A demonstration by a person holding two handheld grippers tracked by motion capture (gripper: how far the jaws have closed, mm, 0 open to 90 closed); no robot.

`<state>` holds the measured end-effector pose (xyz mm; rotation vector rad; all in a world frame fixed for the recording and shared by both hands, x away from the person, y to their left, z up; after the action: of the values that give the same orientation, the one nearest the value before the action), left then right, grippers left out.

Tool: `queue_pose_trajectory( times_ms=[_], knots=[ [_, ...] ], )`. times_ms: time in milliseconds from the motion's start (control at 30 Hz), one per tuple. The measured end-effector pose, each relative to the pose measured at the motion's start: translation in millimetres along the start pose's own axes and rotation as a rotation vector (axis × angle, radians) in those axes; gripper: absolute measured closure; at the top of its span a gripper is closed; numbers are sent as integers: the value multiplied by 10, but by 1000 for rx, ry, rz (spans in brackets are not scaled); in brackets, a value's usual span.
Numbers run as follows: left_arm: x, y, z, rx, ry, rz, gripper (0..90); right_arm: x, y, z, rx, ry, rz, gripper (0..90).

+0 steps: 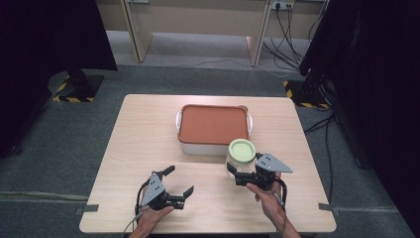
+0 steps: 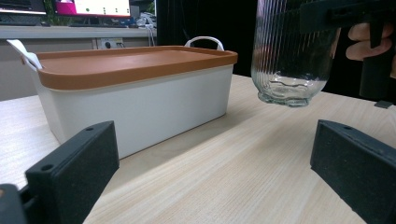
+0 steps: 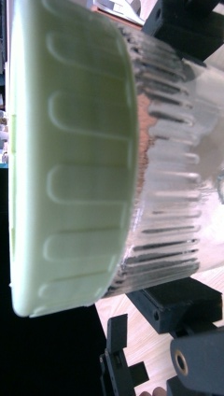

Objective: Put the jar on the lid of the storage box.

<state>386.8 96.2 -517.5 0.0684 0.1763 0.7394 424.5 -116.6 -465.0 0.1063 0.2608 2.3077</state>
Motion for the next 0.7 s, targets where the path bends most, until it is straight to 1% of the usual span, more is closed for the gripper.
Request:
queue_pose_trajectory(
  times_ms=[700],
  knots=[
    [-3, -1, 0, 0, -1, -2, 6, 28, -69, 117, 1, 6, 17, 118]
  ],
)
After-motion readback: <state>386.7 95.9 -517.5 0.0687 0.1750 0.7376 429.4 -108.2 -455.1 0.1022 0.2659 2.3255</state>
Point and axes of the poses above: each handheld gripper's, and its own axes: y roughly backward along the jaws, z roughly out of its top, x roughly to its left, the point moved 9 cm from there along -y, roughly forward along the jaws, and after that the axes turned 6 degrees about y, right-handed, at the moved point
